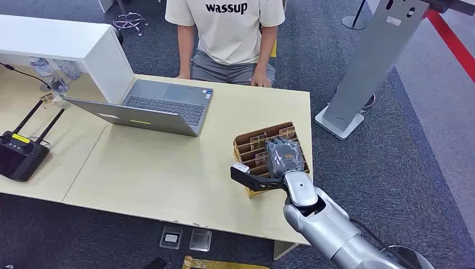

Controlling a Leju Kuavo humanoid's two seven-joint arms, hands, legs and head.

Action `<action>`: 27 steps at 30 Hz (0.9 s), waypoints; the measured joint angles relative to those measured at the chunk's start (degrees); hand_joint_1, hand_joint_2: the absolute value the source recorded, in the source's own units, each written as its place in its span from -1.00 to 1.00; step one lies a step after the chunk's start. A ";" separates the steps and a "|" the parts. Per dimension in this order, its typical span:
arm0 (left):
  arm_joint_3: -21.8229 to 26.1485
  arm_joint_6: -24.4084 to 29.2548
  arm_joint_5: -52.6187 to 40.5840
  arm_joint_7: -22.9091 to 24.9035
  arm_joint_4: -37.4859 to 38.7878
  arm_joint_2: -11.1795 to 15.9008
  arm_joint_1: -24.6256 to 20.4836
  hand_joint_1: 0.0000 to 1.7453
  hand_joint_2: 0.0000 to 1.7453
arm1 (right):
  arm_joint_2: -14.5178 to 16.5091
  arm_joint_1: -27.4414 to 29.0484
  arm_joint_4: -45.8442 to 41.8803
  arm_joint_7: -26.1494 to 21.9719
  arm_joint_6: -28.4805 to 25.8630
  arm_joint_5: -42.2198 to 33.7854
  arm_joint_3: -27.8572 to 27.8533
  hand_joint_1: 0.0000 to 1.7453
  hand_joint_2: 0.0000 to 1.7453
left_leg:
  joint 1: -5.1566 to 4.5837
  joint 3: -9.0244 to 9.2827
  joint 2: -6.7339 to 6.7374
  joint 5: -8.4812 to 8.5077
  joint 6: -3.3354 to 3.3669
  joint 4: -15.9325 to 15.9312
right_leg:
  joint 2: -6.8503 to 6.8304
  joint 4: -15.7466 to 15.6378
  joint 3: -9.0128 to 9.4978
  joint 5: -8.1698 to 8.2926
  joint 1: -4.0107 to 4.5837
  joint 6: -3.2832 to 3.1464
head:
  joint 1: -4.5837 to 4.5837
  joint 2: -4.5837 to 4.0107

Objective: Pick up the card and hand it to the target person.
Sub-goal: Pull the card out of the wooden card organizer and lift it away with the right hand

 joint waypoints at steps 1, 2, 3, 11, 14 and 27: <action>0.00 0.01 0.02 0.00 0.00 0.00 0.01 -1.00 -1.00 | 0.00 0.01 0.00 -0.01 -0.02 0.00 0.00 0.27 1.00 | 0.00 0.00 0.00 0.00 0.00 0.00 | 0.00 0.00 0.00 0.00 0.00 0.00 | 0.00 0.00; 0.00 0.02 0.03 0.00 0.00 0.00 0.01 -1.00 -1.00 | 0.00 0.03 0.00 -0.01 -0.04 0.00 0.00 0.31 1.00 | 0.00 0.00 0.00 0.00 0.00 0.00 | 0.00 0.00 0.00 0.00 0.00 0.00 | 0.01 0.00; 0.00 0.04 0.07 0.00 0.00 0.00 0.01 -1.00 -1.00 | 0.00 0.06 0.00 -0.02 -0.07 0.00 0.00 0.37 1.00 | 0.00 0.00 0.00 0.00 0.00 0.00 | 0.00 0.00 0.00 0.00 0.00 0.00 | 0.01 0.00; 0.00 0.03 0.08 0.00 0.00 0.00 0.00 -1.00 -1.00 | -0.02 0.12 -0.08 0.23 -0.29 -0.03 -0.34 0.52 1.00 | 0.00 0.04 0.00 0.00 0.00 0.00 | 0.01 0.00 0.01 0.00 0.00 -0.01 | 0.01 0.00; -0.01 -0.06 -0.04 0.00 0.00 0.00 -0.03 -1.00 -1.00 | -0.03 0.15 -0.17 0.32 -0.46 -0.06 -0.40 0.59 1.00 | 0.00 0.06 0.01 0.00 0.00 0.00 | 0.02 0.00 0.01 0.02 0.00 -0.02 | 0.01 0.00; -0.01 -2.20 -0.06 -0.90 0.00 -0.02 -0.02 -1.00 1.00 | -0.04 0.61 -0.36 0.08 -0.48 -0.27 -0.62 0.62 1.00 | 0.00 0.06 0.01 0.01 -0.01 0.00 | 0.03 0.01 0.01 0.02 0.00 -0.03 | 0.00 0.00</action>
